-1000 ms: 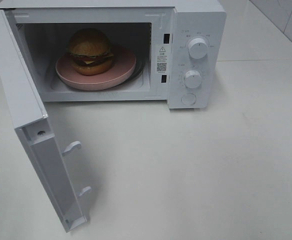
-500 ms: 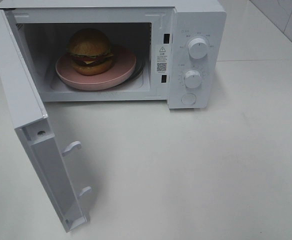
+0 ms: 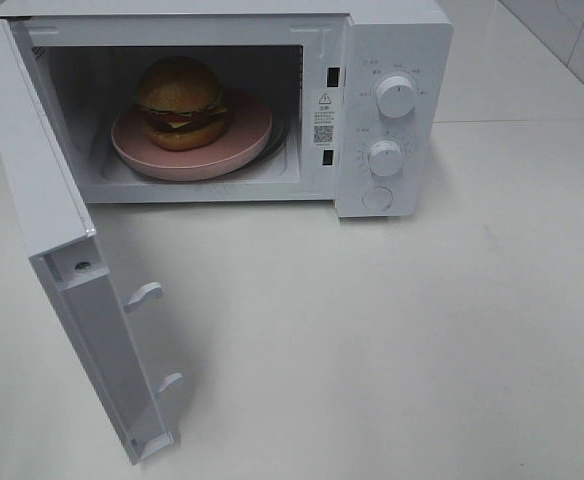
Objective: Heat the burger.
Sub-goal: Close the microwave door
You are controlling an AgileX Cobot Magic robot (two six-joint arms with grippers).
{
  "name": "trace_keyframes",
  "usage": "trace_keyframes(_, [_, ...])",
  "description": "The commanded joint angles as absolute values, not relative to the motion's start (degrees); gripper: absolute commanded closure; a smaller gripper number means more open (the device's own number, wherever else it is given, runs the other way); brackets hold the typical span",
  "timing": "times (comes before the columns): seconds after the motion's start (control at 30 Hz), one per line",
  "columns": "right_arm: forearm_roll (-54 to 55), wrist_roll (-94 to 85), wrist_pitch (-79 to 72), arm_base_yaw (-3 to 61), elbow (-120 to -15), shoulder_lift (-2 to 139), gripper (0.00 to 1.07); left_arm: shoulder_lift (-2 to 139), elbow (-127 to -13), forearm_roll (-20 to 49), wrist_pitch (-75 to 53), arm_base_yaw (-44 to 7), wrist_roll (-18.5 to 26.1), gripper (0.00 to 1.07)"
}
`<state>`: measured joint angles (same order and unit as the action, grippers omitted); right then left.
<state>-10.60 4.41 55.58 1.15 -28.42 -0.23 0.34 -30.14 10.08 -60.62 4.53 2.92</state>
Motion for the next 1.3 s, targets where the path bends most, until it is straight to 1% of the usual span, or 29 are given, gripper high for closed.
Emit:
trace_keyframes(0.03, [-10.37, 3.67, 54.83, 0.8, -28.25, -1.66, 0.33, 0.63, -31.28, 10.26, -55.58, 4.24, 1.32, 0.17])
trace_keyframes(0.1, [-10.37, 3.67, 54.83, 0.8, -28.25, -1.66, 0.33, 0.63, -31.17, 9.63, -54.66, 4.24, 1.32, 0.18])
trace_keyframes(0.13, [-10.37, 3.67, 54.83, 0.8, -28.25, -1.66, 0.33, 0.63, -30.65, 8.65, -52.94, 4.24, 1.32, 0.24])
trace_keyframes(0.17, [-10.37, 3.67, 54.83, 0.8, -28.25, -1.66, 0.33, 0.63, -30.65, 8.65, -52.94, 4.24, 1.32, 0.24])
trace_keyframes(0.23, [-10.37, 3.67, 54.83, 0.8, -28.25, -1.66, 0.33, 0.63, -29.45, 8.65, -49.62, 4.24, 1.32, 0.36])
trace_keyframes(0.27, [-10.37, 3.67, 54.83, 0.8, -28.25, -1.66, 0.33, 0.63, -29.45, 8.65, -49.62, 4.24, 1.32, 0.36])
trace_keyframes(0.3, [-10.37, 3.67, 54.83, 0.8, -28.25, -1.66, 0.33, 0.97, -28.71, 8.77, -47.27, 4.24, 1.32, 0.45])
trace_keyframes(0.33, [-10.37, 3.67, 54.83, 0.8, -28.25, -1.66, 0.33, 1.49, -28.3, 8.77, -46.07, 4.24, 1.32, 0.5])
trace_keyframes(0.37, [-10.37, 3.67, 54.83, 0.8, -28.25, -1.66, 0.33, 1.49, -28.3, 8.77, -46.07, 4.24, 1.32, 0.5])
trace_keyframes(0.4, [-10.37, 3.67, 54.83, 0.8, -28.25, -1.66, 0.33, 2.81, -27.44, 8.77, -44.23, 4.24, 1.32, 0.58])
trace_keyframes(0.43, [-10.37, 3.67, 54.83, 0.8, -28.25, -1.66, 0.33, 4.58, -26.24, 8.77, -42.23, 4.24, 1.32, 0.62])
trace_keyframes(0.47, [-10.37, 3.67, 54.83, 0.8, -28.25, -1.66, 0.33, 4.58, -26.24, 8.77, -42.23, 4.24, 1.32, 0.62])
trace_keyframes(0.5, [-10.37, 3.67, 54.83, 0.8, -28.25, -1.66, 0.33, 5.79, -25.67, 8.77, -40.85, 4.24, 1.32, 0.7])
trace_keyframes(0.53, [-10.37, 3.67, 54.83, 0.8, -28.25, -1.66, 0.33, 5.79, -25.67, 8.77, -40.85, 4.24, 1.32, 0.7])
trace_keyframes(0.6, [-10.37, 3.67, 54.83, 0.8, -28.25, -1.66, 0.33, 9.97, -24.35, 8.77, -36.96, 4.24, 1.32, 0.81])
trace_keyframes(0.63, [-10.37, 3.67, 54.83, 0.8, -28.25, -1.66, 0.33, 9.97, -24.35, 8.77, -36.96, 4.24, 1.32, 0.81])
trace_keyframes(0.67, [-10.37, 3.67, 54.83, 0.8, -28.25, -1.66, 0.33, 12.78, -23.95, 8.94, -33.69, 4.24, 1.32, 0.89])
trace_keyframes(0.7, [-10.37, 3.67, 54.83, 0.8, -28.25, -1.66, 0.33, 14.44, -23.66, 9.05, -31.97, 4.24, 1.32, 0.93])
trace_keyframes(0.73, [-10.37, 3.67, 54.83, 0.8, -28.25, -1.66, 0.33, 14.44, -23.66, 9.05, -31.97, 4.24, 1.32, 0.93])
trace_keyframes(0.77, [-10.37, 3.67, 54.83, 0.8, -28.25, -1.66, 0.33, 17.42, -23.15, 9.4, -28.48, 4.24, 1.32, 1.01])
trace_keyframes(0.8, [-10.37, 3.67, 54.83, 0.8, -28.25, -1.66, 0.33, 17.42, -23.15, 9.4, -28.48, 4.24, 1.32, 1.01])
trace_keyframes(0.83, [-10.37, 3.67, 54.83, 0.8, -28.25, -1.66, 0.33, 20.68, -22.4, 9.91, -24.35, 4.24, 1.32, 1.07])
trace_keyframes(0.9, [-10.37, 3.67, 54.83, 0.8, -28.25, -1.66, 0.33, 21.94, -22.0, 10.31, -21.54, 4.24, 1.32, 1.07])
trace_keyframes(0.97, [-10.37, 3.67, 54.83, 0.8, -28.25, -1.66, 0.33, 27.79, -18.85, 12.15, -9.0, 4.24, 1.32, 1.07])
trace_keyframes(1.03, [-10.37, 3.67, 54.83, 0.8, -28.25, -1.66, 0.33, 29.05, -17.99, 12.26, -6.59, 4.24, 1.32, 1.07])
trace_keyframes(1.07, [-10.37, 3.67, 54.83, 0.8, -28.25, -1.66, 0.33, 32.09, -16.33, 12.26, -1.2, 4.24, 1.32, 1.07])
trace_keyframes(1.17, [-10.37, 3.67, 54.83, 0.8, -28.25, -1.66, 0.33, 33.58, -15.76, 12.26, 1.26, 4.24, 1.32, 1.07])
trace_keyframes(1.23, [-10.37, 3.67, 54.83, 0.8, -28.25, -1.66, 0.33, 39.3, -13.35, 12.15, 9.45, 4.24, 1.32, 1.07])
trace_keyframes(1.3, [-10.37, 3.67, 54.83, 0.8, -28.25, -1.66, 0.33, 40.45, -12.89, 11.92, 11.12, 4.24, 1.32, 1.07])
